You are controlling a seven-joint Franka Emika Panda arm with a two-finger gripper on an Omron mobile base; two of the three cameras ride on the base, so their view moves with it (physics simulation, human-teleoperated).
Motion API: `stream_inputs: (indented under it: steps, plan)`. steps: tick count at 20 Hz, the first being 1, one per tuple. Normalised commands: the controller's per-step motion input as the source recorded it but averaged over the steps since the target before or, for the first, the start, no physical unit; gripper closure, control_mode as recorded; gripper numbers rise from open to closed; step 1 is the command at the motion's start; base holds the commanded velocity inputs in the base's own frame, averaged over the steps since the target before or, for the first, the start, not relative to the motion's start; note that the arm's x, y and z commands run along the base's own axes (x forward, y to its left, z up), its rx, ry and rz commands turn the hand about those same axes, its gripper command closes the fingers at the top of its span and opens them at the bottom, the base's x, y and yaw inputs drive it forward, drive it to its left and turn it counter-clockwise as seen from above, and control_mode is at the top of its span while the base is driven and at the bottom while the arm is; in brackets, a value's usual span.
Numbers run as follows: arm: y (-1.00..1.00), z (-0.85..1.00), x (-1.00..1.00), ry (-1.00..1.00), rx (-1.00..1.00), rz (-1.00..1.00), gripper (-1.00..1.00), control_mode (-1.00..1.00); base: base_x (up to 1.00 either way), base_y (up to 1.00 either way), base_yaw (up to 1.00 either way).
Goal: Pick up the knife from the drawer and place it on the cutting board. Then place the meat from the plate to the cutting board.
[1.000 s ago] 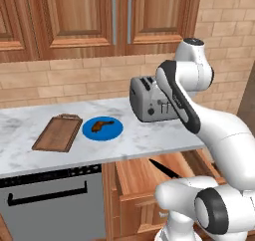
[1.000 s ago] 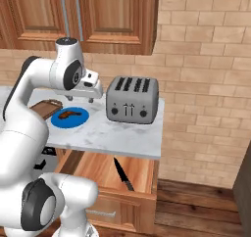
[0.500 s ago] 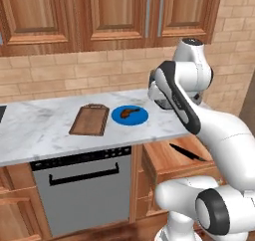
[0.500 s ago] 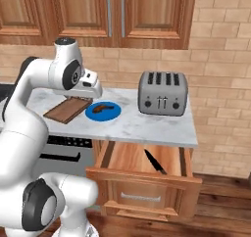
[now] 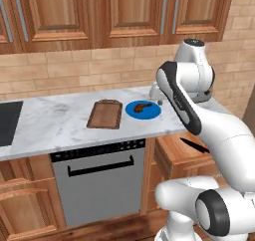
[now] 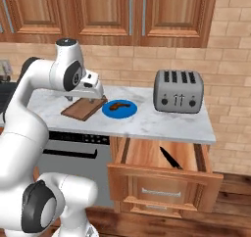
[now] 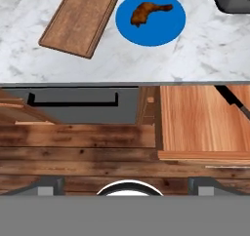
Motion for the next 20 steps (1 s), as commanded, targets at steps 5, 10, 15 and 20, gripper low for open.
stream_inputs:
  steps: [5, 10, 15, 20]
  plan:
    - [0.00, 0.00, 0.00, 0.00, 0.00, 0.00, -1.00, 1.00, 0.14, 0.83, 0.00]
    - [0.00, 0.00, 0.00, 0.00, 0.00, 0.00, -1.00, 1.00, 0.20, 0.68, 0.00]
    - [0.00, 0.00, 0.00, 0.00, 0.00, 0.00, -1.00, 1.00, 0.51, 0.24, 0.03]
    - [0.00, 0.00, 0.00, 0.00, 0.00, 0.00, -1.00, 1.00, 0.57, -0.15, 0.06]
